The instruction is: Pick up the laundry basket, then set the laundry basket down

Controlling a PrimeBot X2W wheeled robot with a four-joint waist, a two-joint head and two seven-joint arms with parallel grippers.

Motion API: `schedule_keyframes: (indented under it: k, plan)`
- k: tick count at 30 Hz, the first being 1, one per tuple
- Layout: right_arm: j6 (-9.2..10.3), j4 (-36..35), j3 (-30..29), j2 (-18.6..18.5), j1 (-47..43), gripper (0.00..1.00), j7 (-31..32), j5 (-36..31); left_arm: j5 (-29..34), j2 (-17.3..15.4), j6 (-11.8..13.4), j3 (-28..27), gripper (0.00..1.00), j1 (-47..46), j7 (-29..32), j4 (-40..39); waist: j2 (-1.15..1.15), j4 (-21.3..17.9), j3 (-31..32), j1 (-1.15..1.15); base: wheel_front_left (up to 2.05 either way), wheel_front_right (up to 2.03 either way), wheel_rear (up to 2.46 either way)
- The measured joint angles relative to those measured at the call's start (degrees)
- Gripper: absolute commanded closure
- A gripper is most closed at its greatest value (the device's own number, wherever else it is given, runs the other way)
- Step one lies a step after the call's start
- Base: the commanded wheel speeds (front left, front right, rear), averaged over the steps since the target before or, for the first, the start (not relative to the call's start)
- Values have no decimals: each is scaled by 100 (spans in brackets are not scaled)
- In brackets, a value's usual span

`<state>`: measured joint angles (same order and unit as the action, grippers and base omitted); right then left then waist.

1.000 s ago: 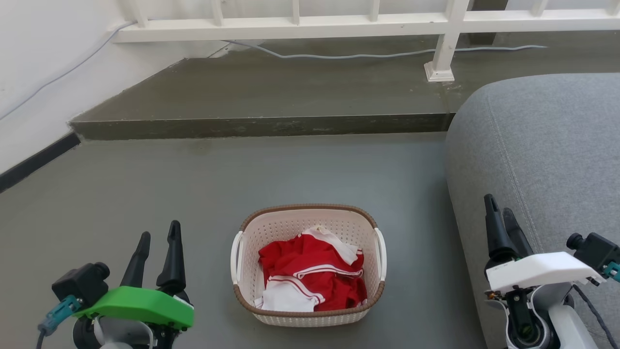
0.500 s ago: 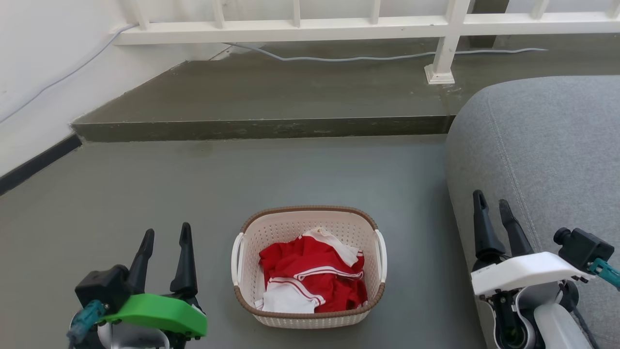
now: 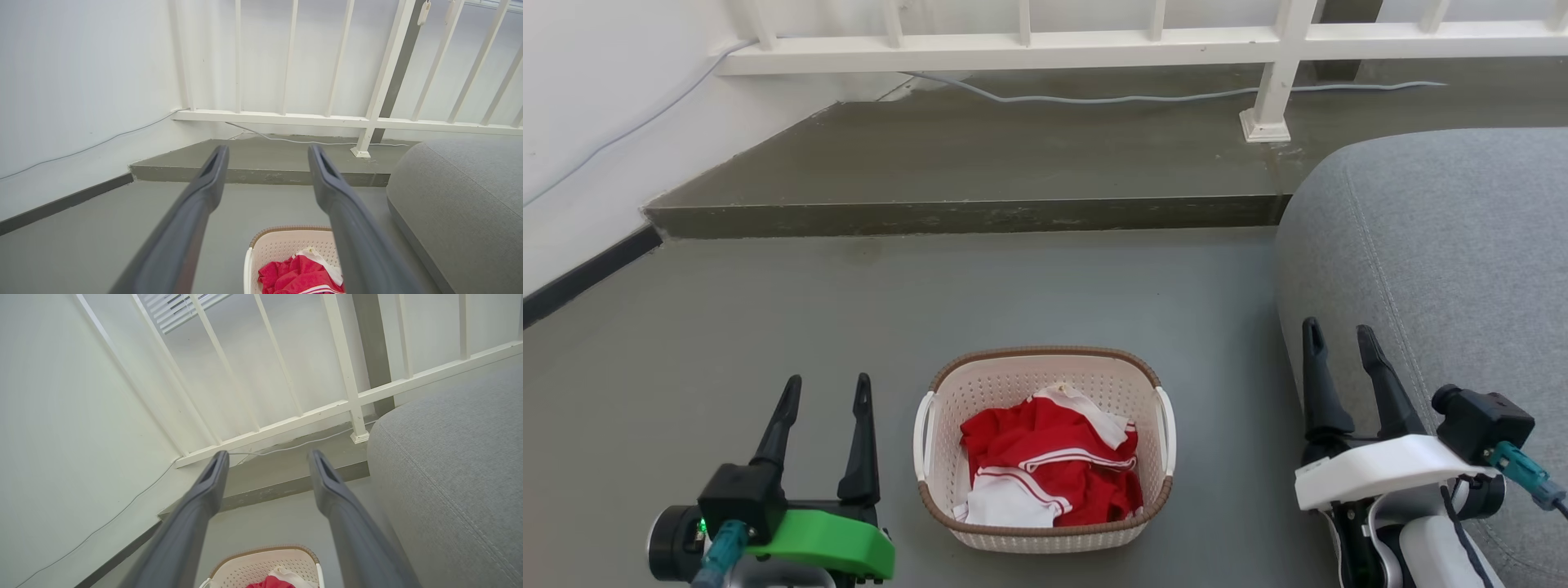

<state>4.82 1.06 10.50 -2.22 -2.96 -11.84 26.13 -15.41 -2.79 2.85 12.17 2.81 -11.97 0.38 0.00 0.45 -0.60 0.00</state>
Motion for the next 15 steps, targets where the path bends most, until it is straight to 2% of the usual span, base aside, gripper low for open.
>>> schedule_keyframes:
  k: [15]
  plan:
    - [229, -269, 250, -7, -86, 0, -258, -999, 991, -1, 159, 196, 0, 96, -246, -219, 0, 21, -54, 0, 0, 0, 0]
